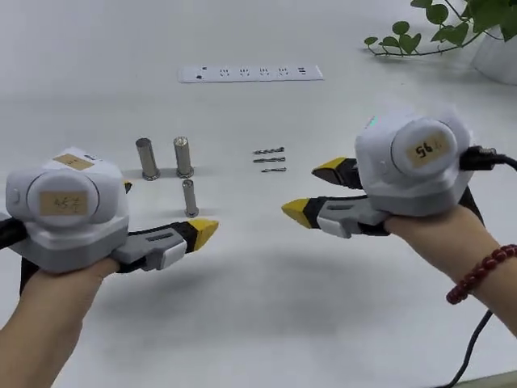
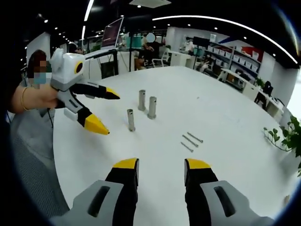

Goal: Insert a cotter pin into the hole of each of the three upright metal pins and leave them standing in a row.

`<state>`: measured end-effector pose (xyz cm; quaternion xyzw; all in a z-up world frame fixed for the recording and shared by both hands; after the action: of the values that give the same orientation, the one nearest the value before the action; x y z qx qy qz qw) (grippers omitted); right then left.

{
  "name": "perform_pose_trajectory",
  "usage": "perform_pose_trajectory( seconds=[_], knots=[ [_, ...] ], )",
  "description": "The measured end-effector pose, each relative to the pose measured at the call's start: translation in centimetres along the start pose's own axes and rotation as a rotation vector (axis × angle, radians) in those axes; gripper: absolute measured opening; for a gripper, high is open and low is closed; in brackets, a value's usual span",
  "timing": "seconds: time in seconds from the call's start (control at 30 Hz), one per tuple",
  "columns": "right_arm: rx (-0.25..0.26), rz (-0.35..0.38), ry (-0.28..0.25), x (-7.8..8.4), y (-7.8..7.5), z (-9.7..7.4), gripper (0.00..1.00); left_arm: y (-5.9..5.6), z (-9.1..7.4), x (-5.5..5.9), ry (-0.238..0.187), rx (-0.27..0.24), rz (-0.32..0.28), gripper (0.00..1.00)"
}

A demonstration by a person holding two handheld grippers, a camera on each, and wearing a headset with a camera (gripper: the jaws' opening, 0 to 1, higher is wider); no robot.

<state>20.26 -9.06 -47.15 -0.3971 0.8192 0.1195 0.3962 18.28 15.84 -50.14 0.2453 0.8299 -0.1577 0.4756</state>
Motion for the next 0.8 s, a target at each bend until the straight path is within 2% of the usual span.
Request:
perform_pose_trajectory(
  seconds=[0.1, 0.17, 0.23, 0.33, 0.5, 0.57, 0.67, 0.8],
  knots=[
    [-0.021, -0.030, 0.018, -0.6, -0.5, 0.5, 0.30, 0.1, -0.3, -0.1, -0.006, -0.004, 0.005, 0.82],
    [-0.020, -0.051, 0.021, -1.0, -0.9, 0.8, 0.24, 0.2, -0.5, -0.1, -0.017, -0.020, 0.008, 0.83],
    [-0.014, -0.071, 0.028, -1.5, -1.4, 1.1, 0.22, 0.2, -0.8, -0.2, -0.026, -0.031, 0.018, 0.85],
    [-0.029, -0.092, 0.042, -2.0, -2.0, 1.7, 0.18, 0.1, -1.0, -0.2, -0.030, -0.021, 0.016, 0.88],
    [-0.059, -0.097, 0.092, -2.3, -3.0, 2.9, 0.19, 0.3, -1.3, -0.2, -0.030, -0.012, 0.018, 0.91],
    [-0.069, -0.102, 0.126, -2.2, -3.5, 3.5, 0.18, 0.4, -1.5, -0.4, -0.044, -0.017, 0.018, 0.91],
    [-0.082, -0.121, 0.180, -2.2, -4.4, 4.4, 0.19, 0.7, -1.7, -0.6, -0.039, -0.033, 0.019, 0.93],
    [-0.122, -0.096, 0.186, -2.5, -5.1, 5.4, 0.18, 0.8, -2.0, -0.7, -0.039, -0.039, 0.024, 0.96]
  ],
)
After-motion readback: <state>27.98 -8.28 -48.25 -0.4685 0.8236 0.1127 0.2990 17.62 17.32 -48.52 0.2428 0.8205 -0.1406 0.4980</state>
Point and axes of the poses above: the centre of the closed fingertips' face, and the gripper's own axes: z roughly forward along the fingers, y roughly to its left, x roughly out of its underside, the point moved 10 cm from there along -z, roughly backward along the fingers, and after that the axes turned 1 degree about z, right-handed, at the moved point
